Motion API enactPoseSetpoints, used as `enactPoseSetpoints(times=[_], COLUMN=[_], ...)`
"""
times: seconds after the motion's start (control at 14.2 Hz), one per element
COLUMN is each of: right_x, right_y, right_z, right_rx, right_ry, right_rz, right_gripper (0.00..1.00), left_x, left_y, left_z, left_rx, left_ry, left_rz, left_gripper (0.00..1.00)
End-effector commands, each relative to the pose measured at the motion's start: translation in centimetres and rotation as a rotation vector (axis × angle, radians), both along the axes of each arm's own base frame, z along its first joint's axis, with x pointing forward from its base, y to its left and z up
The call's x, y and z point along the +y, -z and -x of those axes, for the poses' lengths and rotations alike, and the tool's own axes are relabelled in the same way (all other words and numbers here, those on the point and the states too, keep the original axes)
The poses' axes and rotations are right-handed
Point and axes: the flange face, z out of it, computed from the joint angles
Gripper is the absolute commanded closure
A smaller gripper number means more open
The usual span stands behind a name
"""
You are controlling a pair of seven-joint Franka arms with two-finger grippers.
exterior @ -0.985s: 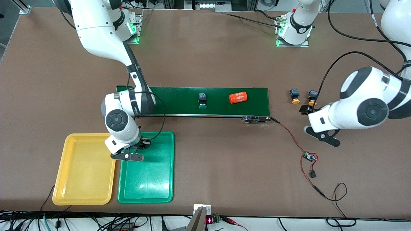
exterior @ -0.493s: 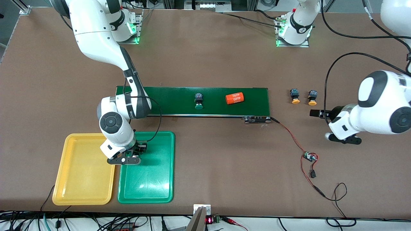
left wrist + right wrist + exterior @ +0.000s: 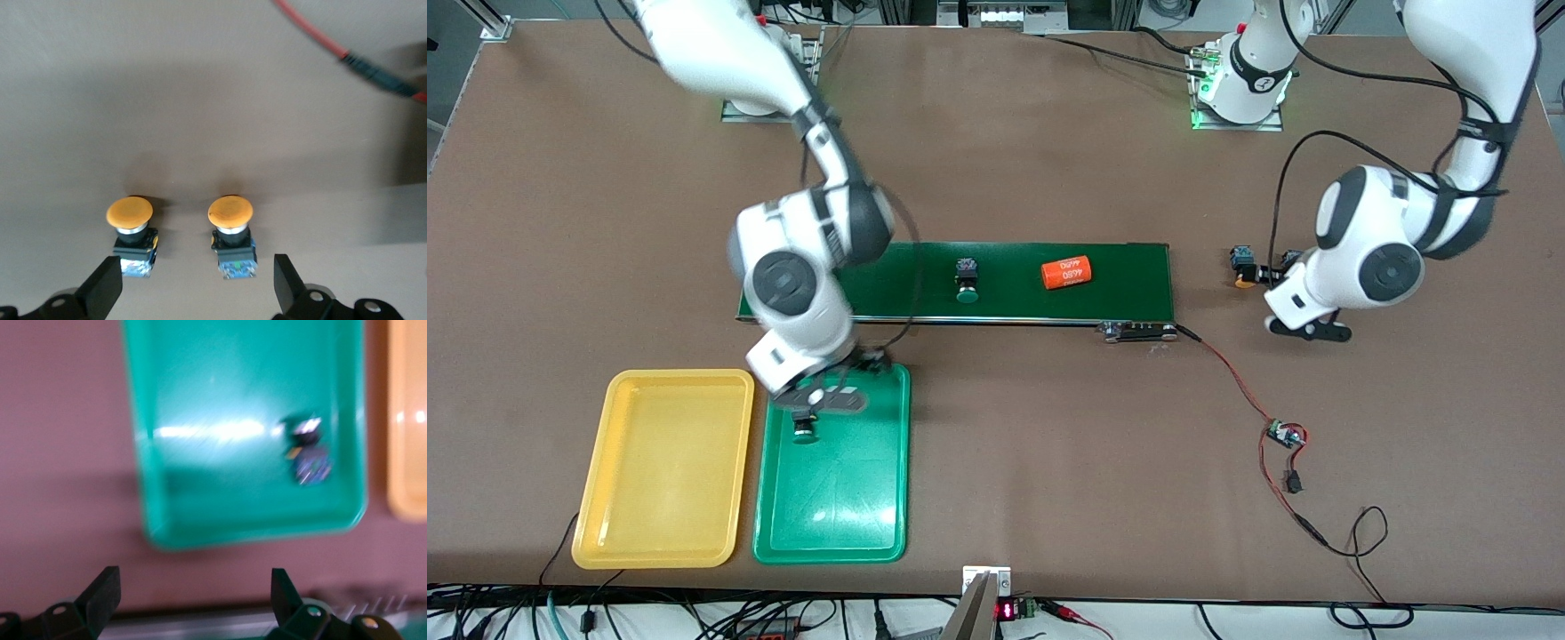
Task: Sort buttons by color to trays
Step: 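Grasp the green button with the right gripper while the left gripper grasps a yellow button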
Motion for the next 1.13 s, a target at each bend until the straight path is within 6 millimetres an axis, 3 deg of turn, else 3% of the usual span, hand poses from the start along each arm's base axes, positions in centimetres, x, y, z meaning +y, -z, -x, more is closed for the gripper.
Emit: enactPoseSetpoints(times=[0.0, 0.21, 0.42, 0.56, 0.77, 0.84, 1.06], right_x=[3.9, 6.3, 8.0, 7.9, 7.9, 7.9, 7.6], right_y=[-0.6, -0.4, 0.8, 2.2, 4.6, 5.6, 7.5], right_z=[5.6, 9.3, 10.9, 11.6, 12.5, 12.9, 13.2], right_rx=[0.04, 0.075, 0.148, 0.167, 0.156, 0.158, 0.176], right_ry=[0.041, 0.013, 0.038, 0.034, 0.025, 0.022, 0.028], right_rz=[0.0, -0.008, -0.088, -0.072, -0.066, -0.058, -0.031], right_gripper=[0.0, 0.0, 0.0, 0.0, 0.0, 0.0, 0.0], left_x=[0.9, -0.5, -0.5, -0.6, -1.1, -1.0, -1.0], left_y=[2.0, 3.1, 4.3, 5.4, 7.0, 7.0, 6.7], left_z=[3.7, 4.7, 5.0, 5.4, 6.0, 6.0, 5.8], left_rx=[-0.052, -0.025, -0.002, 0.016, 0.05, 0.05, 0.048], left_ry=[-0.041, -0.23, -0.229, -0.226, -0.214, -0.214, -0.214], left_rz=[0.007, 0.052, 0.061, 0.061, 0.061, 0.062, 0.061], left_gripper=[0.0, 0.0, 0.0, 0.06, 0.34, 0.48, 0.75])
